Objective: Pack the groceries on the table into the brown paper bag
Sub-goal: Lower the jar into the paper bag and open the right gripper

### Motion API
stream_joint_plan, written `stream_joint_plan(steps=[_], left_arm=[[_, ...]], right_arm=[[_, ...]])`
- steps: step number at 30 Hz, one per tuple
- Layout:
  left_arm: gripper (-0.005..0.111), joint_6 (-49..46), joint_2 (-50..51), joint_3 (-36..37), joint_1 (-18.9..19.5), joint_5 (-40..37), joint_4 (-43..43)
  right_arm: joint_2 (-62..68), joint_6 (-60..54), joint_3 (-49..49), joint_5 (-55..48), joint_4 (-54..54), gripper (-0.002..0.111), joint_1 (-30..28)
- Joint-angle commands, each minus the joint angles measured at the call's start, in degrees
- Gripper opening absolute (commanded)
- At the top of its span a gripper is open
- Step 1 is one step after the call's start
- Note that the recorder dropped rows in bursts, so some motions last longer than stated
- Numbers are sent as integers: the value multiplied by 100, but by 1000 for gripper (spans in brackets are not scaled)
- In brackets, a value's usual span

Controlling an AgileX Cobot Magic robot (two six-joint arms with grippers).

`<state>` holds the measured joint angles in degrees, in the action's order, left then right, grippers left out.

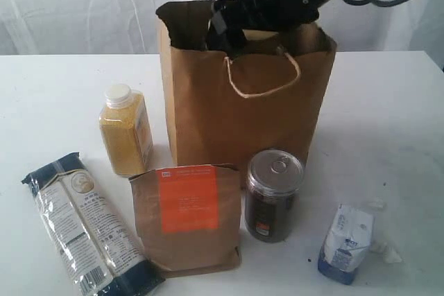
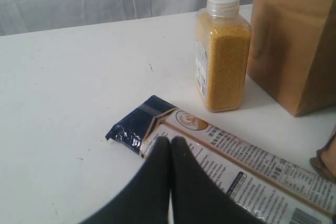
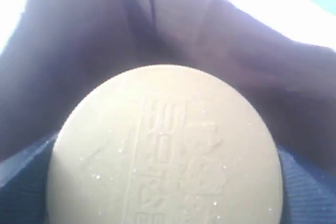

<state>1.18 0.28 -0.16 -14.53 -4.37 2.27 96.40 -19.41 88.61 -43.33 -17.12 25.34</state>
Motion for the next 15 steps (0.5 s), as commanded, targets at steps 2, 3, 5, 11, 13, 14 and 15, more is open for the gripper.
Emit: stream_joint_plan(steps=[2,3,5,11,13,14,15], left_arm=[[0,8,-28,16,-22,4,23],[0,8,-28,16,-22,4,23],[0,8,-28,16,-22,4,23],[0,8,-28,16,-22,4,23],[0,8,-28,16,-22,4,23],[0,8,-28,16,-22,4,23],[0,8,-28,16,-22,4,23]], right_arm=[[268,21,214,-366,300,89,-37],[128,21,336,-278,312,89,33],[33,187,249,108,229,89,46],[114,171,244,-375,330,89,92],[163,171,99,6,291,89,38],[208,171,114,-250,291,89,-3],[217,171,186,-565,291,89,-3]])
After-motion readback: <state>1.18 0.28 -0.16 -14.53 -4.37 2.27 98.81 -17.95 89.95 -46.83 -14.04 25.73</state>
